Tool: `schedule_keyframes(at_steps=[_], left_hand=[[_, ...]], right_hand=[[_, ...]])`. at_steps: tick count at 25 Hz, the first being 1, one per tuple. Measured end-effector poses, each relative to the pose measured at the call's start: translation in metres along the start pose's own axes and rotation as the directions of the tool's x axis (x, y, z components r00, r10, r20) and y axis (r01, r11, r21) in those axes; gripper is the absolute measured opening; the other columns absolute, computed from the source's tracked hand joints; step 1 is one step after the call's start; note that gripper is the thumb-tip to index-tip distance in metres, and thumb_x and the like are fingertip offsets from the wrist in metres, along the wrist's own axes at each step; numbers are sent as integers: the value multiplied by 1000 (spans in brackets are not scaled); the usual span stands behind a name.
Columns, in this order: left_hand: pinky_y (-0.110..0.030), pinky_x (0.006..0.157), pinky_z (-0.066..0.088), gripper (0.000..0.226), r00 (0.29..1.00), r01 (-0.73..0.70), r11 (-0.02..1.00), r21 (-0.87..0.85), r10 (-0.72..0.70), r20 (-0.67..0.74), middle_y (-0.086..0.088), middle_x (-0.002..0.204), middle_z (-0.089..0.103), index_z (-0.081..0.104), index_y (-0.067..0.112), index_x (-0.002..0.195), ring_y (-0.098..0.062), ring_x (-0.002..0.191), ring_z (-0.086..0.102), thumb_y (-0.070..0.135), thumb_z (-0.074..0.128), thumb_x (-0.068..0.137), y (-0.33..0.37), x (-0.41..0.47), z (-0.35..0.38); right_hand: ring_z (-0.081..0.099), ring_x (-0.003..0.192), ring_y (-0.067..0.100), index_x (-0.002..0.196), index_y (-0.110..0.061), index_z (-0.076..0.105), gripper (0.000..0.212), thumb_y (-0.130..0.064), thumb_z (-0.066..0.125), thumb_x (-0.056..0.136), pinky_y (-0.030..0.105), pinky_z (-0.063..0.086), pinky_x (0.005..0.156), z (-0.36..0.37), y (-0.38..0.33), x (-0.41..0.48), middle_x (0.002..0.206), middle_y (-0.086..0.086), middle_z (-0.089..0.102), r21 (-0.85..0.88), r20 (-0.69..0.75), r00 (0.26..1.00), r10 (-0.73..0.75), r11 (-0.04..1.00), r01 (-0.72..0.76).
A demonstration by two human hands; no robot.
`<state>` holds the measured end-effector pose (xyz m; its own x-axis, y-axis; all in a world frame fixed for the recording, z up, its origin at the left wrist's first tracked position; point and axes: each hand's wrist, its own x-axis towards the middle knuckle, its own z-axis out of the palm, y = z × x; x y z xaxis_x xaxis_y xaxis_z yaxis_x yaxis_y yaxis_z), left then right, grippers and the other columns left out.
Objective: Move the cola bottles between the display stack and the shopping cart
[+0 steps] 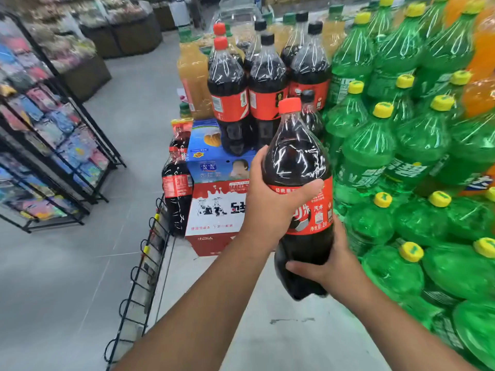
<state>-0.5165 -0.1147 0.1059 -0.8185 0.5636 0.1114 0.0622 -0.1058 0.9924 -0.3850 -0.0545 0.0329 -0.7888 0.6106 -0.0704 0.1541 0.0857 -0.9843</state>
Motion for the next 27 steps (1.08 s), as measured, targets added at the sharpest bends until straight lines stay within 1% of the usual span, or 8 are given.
schedule_keyframes(at_steps=[2,5,9,12,16,19,21,27], left_hand=[[-42,109,50,119,1000,-16,999,52,15,24,12,135,62,36,25,152,-4,121,63,39,93,48,-6,15,1],[-36,112,47,122,995,-22,992,121,10,96,31,129,54,31,24,155,12,118,57,24,98,54,-14,32,0],[-30,109,48,113,987,-38,985,166,10,163,11,137,60,35,18,151,3,121,60,11,99,59,-24,53,-3],[-24,105,48,109,977,-52,974,219,4,213,14,133,61,37,22,147,5,118,60,11,99,59,-31,70,-6],[-31,108,48,111,958,-64,957,284,-20,285,18,129,61,37,25,146,4,119,60,17,100,56,-41,86,-5],[-40,108,49,112,959,-79,941,329,-18,282,19,129,62,37,32,142,-1,121,60,31,99,49,-50,93,-1],[-41,107,49,112,958,-80,931,357,-28,285,18,130,61,36,36,140,-3,122,60,38,97,46,-55,100,3],[-41,109,48,114,952,-74,933,352,-39,304,14,135,59,33,34,142,-5,124,58,29,100,50,-70,117,4]], right_hand=[[56,102,-16,135,-46,27,113,-17,97,50,9,48,73,7,6,14,118,-30,55,-22,-76,997,-8,1000,7],[52,98,-22,134,-39,32,110,-13,97,50,22,48,85,13,12,34,113,-31,53,-51,-173,985,14,998,-24],[52,93,-19,133,-32,31,108,-12,97,49,18,45,78,18,22,59,107,-28,54,-60,-205,977,57,996,-71],[52,90,-21,127,-33,28,105,-6,95,51,5,43,70,16,30,77,106,-25,55,-50,-218,974,67,996,-80],[55,94,-11,133,-25,31,105,1,93,52,3,44,71,11,45,96,108,-19,58,-8,-224,972,78,997,-81],[59,103,9,138,-16,33,110,3,94,48,9,47,81,11,53,107,113,-12,60,36,-229,970,86,996,-80],[58,105,10,138,-14,34,109,7,93,48,12,49,85,11,56,116,113,-12,60,68,-241,966,91,995,-77],[56,86,-21,138,-11,35,101,18,85,55,0,42,68,11,60,136,108,-15,59,127,-271,955,119,988,-87]])
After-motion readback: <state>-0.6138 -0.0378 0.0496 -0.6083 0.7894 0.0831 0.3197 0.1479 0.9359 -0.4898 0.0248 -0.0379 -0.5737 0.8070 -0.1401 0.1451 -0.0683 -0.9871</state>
